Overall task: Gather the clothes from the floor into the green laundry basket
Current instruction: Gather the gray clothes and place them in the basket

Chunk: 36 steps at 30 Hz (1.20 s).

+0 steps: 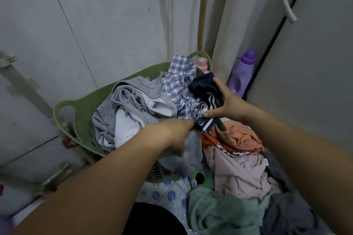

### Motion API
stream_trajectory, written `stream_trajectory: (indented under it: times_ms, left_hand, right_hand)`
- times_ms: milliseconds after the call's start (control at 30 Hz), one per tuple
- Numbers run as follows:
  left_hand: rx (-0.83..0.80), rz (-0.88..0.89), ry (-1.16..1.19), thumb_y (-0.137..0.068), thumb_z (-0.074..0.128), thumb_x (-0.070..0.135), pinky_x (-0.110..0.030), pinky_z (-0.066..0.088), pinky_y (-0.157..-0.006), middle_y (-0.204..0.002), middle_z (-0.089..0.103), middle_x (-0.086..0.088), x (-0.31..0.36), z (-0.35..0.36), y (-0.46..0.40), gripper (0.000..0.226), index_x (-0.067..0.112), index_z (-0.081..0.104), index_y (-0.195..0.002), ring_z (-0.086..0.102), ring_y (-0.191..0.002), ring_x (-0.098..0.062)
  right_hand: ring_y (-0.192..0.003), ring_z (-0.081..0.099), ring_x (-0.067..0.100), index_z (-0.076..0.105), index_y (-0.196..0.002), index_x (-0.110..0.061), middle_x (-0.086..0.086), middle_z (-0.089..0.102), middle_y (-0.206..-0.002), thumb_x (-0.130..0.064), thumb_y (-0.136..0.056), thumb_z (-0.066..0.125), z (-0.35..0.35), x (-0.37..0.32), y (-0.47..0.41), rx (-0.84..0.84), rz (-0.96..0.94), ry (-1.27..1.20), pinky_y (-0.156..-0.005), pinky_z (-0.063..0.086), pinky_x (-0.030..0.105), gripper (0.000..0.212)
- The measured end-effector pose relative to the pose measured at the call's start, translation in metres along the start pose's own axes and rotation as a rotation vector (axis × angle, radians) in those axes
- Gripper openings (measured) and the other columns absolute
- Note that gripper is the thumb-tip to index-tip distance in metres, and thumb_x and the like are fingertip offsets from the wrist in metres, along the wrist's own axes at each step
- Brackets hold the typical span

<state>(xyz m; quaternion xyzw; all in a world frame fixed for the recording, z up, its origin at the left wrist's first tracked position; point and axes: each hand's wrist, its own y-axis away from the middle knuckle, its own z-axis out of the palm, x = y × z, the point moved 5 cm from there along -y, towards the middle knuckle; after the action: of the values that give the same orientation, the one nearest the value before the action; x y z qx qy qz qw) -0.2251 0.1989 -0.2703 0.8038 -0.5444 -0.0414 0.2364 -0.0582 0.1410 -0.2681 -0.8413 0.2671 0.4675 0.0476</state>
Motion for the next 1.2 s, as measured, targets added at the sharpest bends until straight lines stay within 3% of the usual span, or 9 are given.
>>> stream_trajectory:
  times_ms: [233, 433, 567, 733, 833, 900, 1000, 1100, 1200]
  left_hand:
    - [0.136, -0.055, -0.007, -0.083, 0.065, 0.022, -0.031, 0.042, -0.078, -0.114, 0.062, -0.013, -0.002, -0.021, -0.005, 0.027, 0.011, 0.059, -0.107, 0.058, -0.107, -0.030]
    - [0.829, -0.358, 0.926, -0.083, 0.059, 0.025, -0.034, 0.048, -0.074, -0.085, 0.065, -0.013, -0.087, -0.069, 0.017, 0.016, 0.010, 0.058, -0.076, 0.062, -0.084, -0.025]
    - [1.221, -0.604, 1.085, -0.085, 0.054, 0.019, -0.040, 0.050, -0.083, -0.099, 0.066, -0.020, -0.125, -0.065, 0.041, 0.007, 0.013, 0.053, -0.081, 0.063, -0.095, -0.034]
    - [0.611, -0.627, 0.537, -0.082, 0.063, 0.045, -0.046, 0.035, -0.109, -0.137, 0.040, -0.012, -0.124, -0.039, 0.021, 0.039, 0.030, 0.061, -0.118, 0.038, -0.130, -0.036]
    - [0.167, -0.418, 0.701, -0.074, 0.070, 0.054, -0.040, 0.036, -0.112, -0.144, 0.040, -0.006, -0.114, -0.016, 0.016, 0.060, 0.027, 0.059, -0.126, 0.043, -0.132, -0.029]
    - [0.276, -0.348, 0.826, -0.078, 0.070, 0.047, -0.033, 0.044, -0.102, -0.126, 0.059, -0.005, -0.116, -0.028, 0.022, 0.044, 0.021, 0.068, -0.114, 0.054, -0.122, -0.026]
    - [0.494, -0.515, 0.450, -0.076, 0.071, 0.047, -0.052, 0.030, -0.111, -0.150, 0.031, -0.007, -0.135, -0.055, 0.031, 0.064, 0.034, 0.048, -0.135, 0.025, -0.142, -0.030]
    - [0.130, -0.533, 0.266, -0.074, 0.073, 0.051, -0.073, 0.010, -0.107, -0.159, -0.021, 0.003, -0.137, -0.042, 0.018, 0.098, 0.049, 0.007, -0.146, -0.019, -0.146, -0.033]
    - [-0.152, -0.539, 0.182, -0.066, 0.075, 0.059, -0.073, 0.016, -0.108, -0.156, -0.030, -0.002, -0.144, -0.015, -0.003, 0.117, 0.053, -0.013, -0.143, -0.018, -0.144, -0.043]
  right_hand:
    - [-0.090, 0.056, 0.022, 0.052, -0.117, -0.015, 0.011, 0.062, -0.110, -0.008, -0.074, 0.071, -0.010, -0.030, 0.006, 0.209, 0.093, 0.241, -0.081, 0.049, 0.033, 0.047]
    - [-0.088, 0.060, 0.022, 0.055, -0.090, -0.022, 0.002, 0.060, -0.094, -0.008, -0.077, 0.069, -0.012, -0.099, -0.005, 0.323, -0.047, -0.261, -0.080, 0.052, 0.034, 0.025]
    - [-0.102, 0.063, 0.023, 0.059, -0.095, -0.037, 0.000, 0.064, -0.103, -0.022, -0.072, 0.072, 0.004, -0.127, -0.023, 0.273, -0.194, -0.345, -0.098, 0.050, 0.047, 0.030]
    - [-0.134, 0.037, 0.029, 0.029, -0.145, -0.031, 0.008, 0.031, -0.150, -0.054, -0.069, 0.074, 0.048, -0.111, -0.018, -0.260, -0.004, 0.458, -0.113, 0.034, 0.044, 0.091]
    - [-0.129, 0.037, 0.040, 0.027, -0.144, -0.031, 0.013, 0.025, -0.140, -0.057, -0.067, 0.075, 0.064, -0.087, -0.011, -0.327, 0.104, 0.953, -0.104, 0.040, 0.049, 0.095]
    - [-0.127, 0.035, 0.038, 0.032, -0.141, -0.029, 0.013, 0.028, -0.137, -0.054, -0.071, 0.073, 0.066, -0.090, -0.015, -0.265, 0.099, 1.177, -0.097, 0.041, 0.050, 0.085]
    - [-0.135, 0.021, 0.045, 0.033, -0.142, -0.025, 0.016, 0.014, -0.149, -0.053, -0.072, 0.072, 0.064, -0.106, -0.028, -0.251, 0.115, 1.168, -0.103, 0.036, 0.058, 0.084]
    - [-0.140, 0.014, 0.053, 0.014, -0.148, -0.036, 0.016, -0.011, -0.158, -0.050, -0.071, 0.075, 0.074, -0.108, -0.046, -0.373, 0.090, 0.988, -0.110, 0.031, 0.059, 0.099]
    - [-0.138, 0.015, 0.056, -0.011, -0.144, -0.049, 0.020, -0.012, -0.157, -0.052, -0.068, 0.076, 0.090, -0.086, -0.057, -0.492, 0.086, 1.050, -0.111, 0.027, 0.059, 0.115]
